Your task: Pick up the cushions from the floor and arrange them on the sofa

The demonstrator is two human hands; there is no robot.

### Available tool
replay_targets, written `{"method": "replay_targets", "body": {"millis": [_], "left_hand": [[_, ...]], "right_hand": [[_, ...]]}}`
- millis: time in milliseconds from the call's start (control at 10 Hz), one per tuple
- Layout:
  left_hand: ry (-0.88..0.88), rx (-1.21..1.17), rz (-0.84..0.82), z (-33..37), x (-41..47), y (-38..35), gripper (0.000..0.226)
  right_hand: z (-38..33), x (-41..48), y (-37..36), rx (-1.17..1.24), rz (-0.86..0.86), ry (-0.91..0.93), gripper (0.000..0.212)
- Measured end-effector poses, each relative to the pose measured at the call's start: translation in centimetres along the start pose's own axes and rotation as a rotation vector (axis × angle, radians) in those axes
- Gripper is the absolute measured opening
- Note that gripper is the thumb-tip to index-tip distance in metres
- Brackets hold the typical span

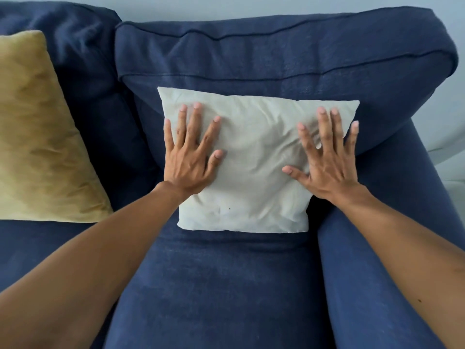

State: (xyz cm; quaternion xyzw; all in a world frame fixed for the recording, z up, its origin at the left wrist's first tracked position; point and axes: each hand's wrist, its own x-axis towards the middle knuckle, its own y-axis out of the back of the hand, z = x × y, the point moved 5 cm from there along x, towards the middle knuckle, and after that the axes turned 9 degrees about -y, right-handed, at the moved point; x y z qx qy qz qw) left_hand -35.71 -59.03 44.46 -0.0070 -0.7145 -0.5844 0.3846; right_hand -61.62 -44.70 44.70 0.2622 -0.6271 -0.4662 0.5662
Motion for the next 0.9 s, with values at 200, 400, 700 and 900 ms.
{"method": "replay_targets", "body": {"millis": [200,400,700,900], "left_hand": [[-0.185,0.021,-0.085,2.4,1.7,-0.6,0.065],[-0.116,0.022,-0.189,0.2,3.7,-2.0,0.066],[-0.067,0.023,-0.259,-1.4,4.8,-0.5,0.066],[-0.050,0.008,-0.321,-1.0,4.6,2.9,0.067]], "right_hand": [[-5.1,2.1,0.1,0.024,-0.070,0.102,0.091],[-3.2,5.0,-0.9,-0.034,-0.180,-0.017,0.091],[-1.4,6.8,0.4,-0.069,-0.253,-0.096,0.086],[-2.2,5.7,3.6,-0.045,-0.332,-0.110,0.085]]}}
